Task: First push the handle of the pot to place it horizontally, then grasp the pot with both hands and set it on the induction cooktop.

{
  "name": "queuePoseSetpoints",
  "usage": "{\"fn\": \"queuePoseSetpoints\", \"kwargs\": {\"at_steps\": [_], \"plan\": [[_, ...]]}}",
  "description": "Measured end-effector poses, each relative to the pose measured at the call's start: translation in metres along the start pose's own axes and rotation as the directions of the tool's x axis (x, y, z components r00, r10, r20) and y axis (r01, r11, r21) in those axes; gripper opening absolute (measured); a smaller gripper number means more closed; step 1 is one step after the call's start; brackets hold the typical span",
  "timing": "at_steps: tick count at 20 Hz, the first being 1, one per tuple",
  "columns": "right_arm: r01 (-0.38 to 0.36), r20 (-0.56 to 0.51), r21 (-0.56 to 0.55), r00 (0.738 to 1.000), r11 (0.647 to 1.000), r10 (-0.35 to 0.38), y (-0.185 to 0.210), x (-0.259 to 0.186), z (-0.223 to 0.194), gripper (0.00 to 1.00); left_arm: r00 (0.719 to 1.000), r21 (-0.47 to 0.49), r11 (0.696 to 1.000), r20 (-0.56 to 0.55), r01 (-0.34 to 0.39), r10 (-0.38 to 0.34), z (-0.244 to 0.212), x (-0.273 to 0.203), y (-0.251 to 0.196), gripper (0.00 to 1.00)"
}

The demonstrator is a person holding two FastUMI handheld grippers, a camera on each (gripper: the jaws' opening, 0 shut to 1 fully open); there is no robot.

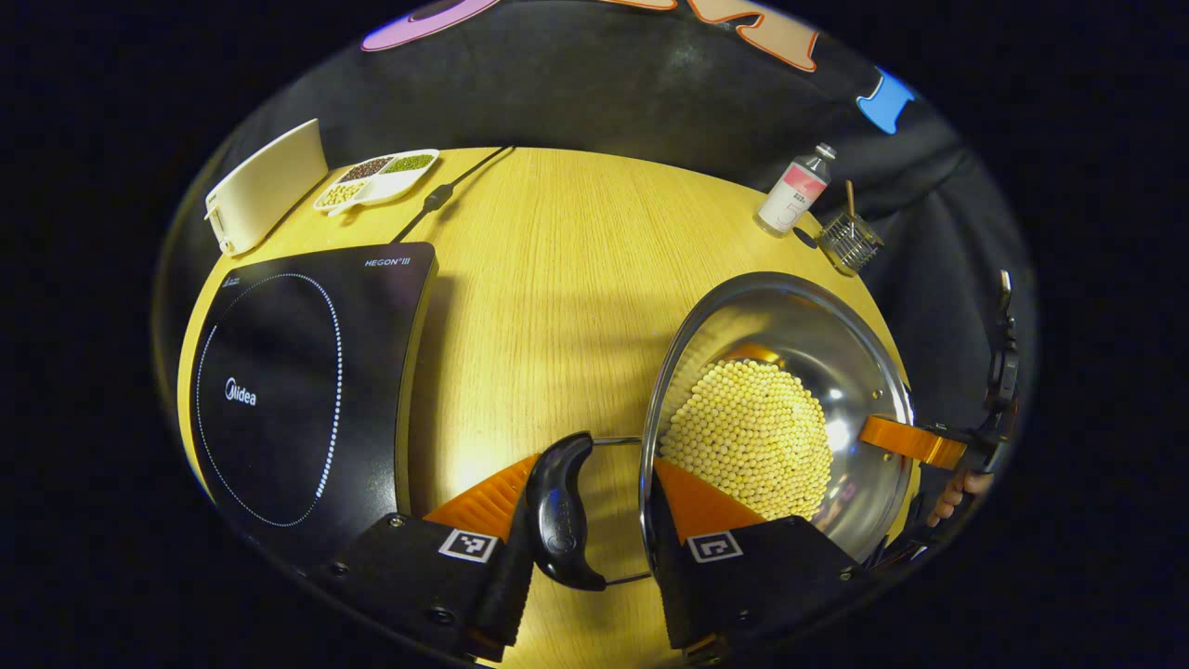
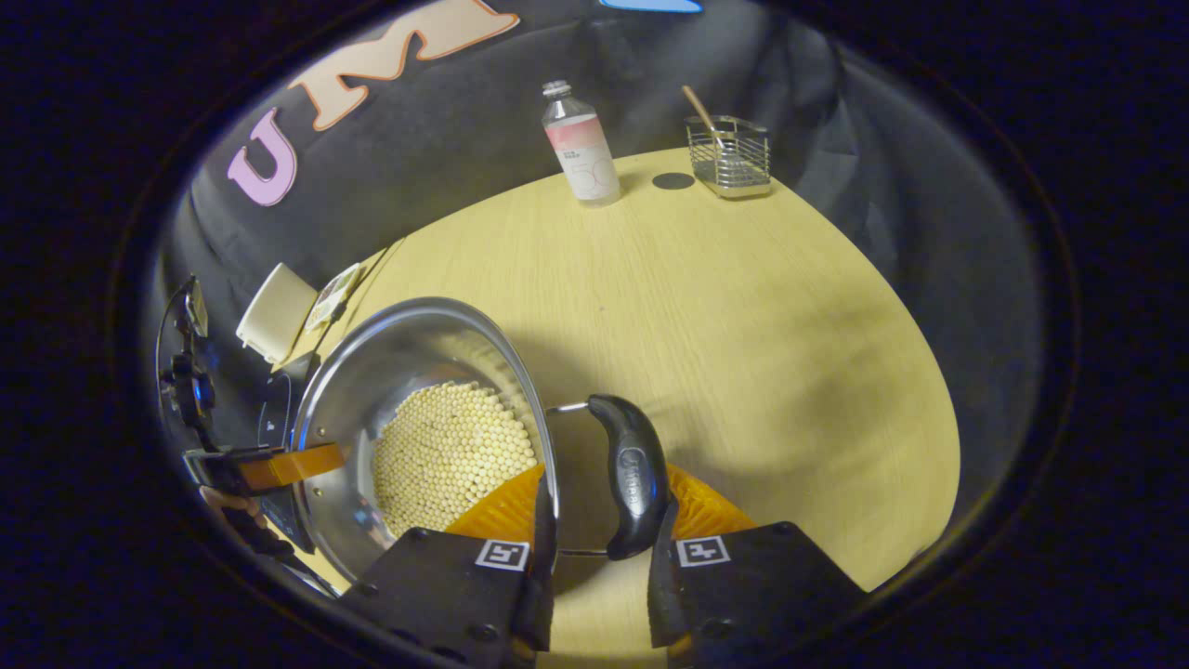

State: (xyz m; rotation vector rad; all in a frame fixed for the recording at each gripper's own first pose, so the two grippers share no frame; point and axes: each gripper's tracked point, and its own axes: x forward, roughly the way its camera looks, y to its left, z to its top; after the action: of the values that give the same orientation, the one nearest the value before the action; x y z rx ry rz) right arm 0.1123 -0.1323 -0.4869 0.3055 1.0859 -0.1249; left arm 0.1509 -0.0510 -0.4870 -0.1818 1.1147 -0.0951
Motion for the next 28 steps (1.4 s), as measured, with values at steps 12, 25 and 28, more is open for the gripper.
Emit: {"fn": "queuePoseSetpoints", "kwargs": {"at_steps": [12, 25, 28], "plan": [[-0.029, 0.018, 0.021, 0.999, 0.999, 0.028, 0.016, -0.029, 0.007, 0.42, 0.998, -0.020, 0.999, 0.059, 0.027, -0.026, 0.009, -0.035, 0.000, 0.57], [-0.158, 0.051, -0.070, 0.986, 0.985, 0.161, 0.132, -0.055, 0.005, 0.34, 0.981, -0.122, 0.992, 0.190, -0.011, 0.035, 0.020, -0.125, 0.088, 0.55], [-0.145, 0.068, -0.091, 0.986, 0.985, 0.151, 0.171, -0.060, -0.005, 0.34, 0.978, -0.128, 0.992, 0.207, 0.008, 0.019, 0.023, -0.136, 0.125, 0.55]]}}
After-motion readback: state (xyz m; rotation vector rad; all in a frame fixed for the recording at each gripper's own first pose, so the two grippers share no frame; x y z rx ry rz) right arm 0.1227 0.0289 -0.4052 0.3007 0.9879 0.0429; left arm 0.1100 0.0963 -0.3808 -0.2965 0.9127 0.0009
